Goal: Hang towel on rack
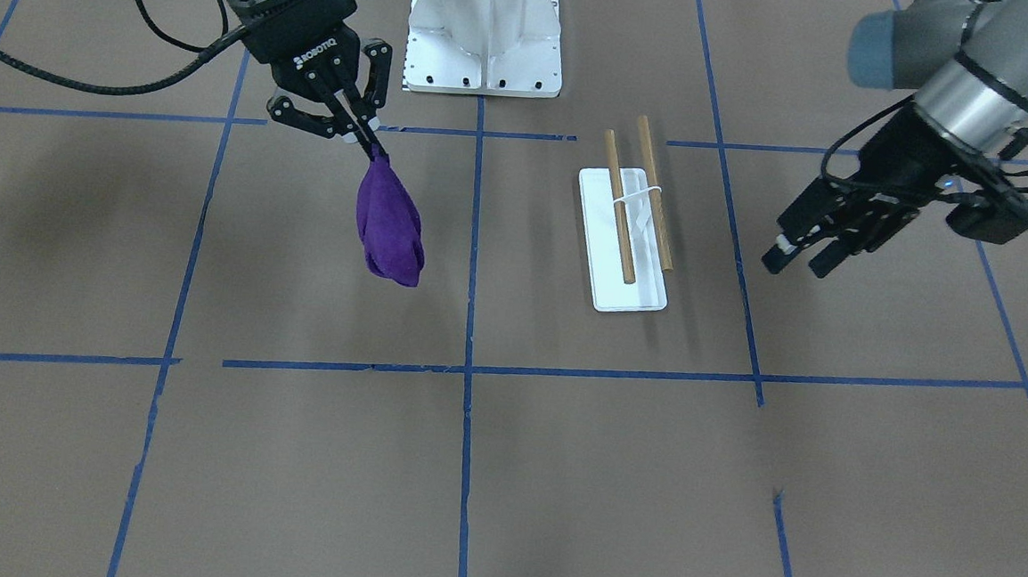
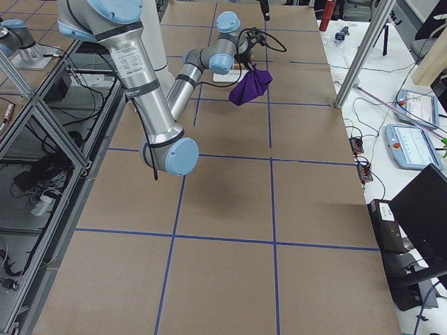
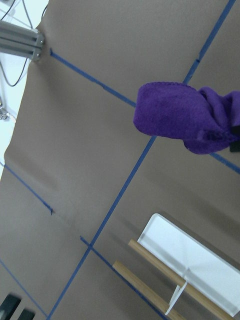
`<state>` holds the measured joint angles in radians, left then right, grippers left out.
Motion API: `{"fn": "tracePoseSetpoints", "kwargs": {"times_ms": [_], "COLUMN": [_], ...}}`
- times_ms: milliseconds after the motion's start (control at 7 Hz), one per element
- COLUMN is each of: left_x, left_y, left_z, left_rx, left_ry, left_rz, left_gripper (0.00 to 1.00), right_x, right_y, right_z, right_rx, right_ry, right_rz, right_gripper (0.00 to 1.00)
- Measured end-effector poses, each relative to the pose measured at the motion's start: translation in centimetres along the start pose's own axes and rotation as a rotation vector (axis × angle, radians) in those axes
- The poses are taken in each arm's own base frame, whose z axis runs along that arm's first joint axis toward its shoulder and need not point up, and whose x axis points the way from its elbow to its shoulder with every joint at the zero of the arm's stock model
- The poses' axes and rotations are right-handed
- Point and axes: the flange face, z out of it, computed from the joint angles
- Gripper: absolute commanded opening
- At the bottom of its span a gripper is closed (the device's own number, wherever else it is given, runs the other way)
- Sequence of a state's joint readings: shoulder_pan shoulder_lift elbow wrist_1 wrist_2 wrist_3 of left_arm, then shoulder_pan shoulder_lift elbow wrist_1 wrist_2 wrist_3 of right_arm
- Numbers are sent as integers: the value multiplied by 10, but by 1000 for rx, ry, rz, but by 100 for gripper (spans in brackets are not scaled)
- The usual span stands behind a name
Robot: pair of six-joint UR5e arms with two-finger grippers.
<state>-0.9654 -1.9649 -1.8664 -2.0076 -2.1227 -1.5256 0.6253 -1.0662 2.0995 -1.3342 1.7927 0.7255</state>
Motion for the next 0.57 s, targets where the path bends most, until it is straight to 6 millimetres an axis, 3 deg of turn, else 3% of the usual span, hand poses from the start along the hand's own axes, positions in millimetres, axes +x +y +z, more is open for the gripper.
{"fn": "tracePoseSetpoints", "kwargs": {"times_ms": [143, 286, 571], "left_x": [49, 79, 110], "left_y": [31, 56, 101], "left_z": [22, 33, 50], "left_rx": [-5, -24, -89], "left_ry": [-26, -36, -31], "left_rz": [-116, -175, -197], "left_gripper": [73, 73, 73], "right_x": [-23, -36, -52], "right_y": [3, 6, 13], "right_z": [5, 8, 11], "right_rx": [35, 55, 81], "right_ry": [-12, -25, -42], "right_rz": [-21, -41, -110], "right_gripper": [0, 0, 0]}}
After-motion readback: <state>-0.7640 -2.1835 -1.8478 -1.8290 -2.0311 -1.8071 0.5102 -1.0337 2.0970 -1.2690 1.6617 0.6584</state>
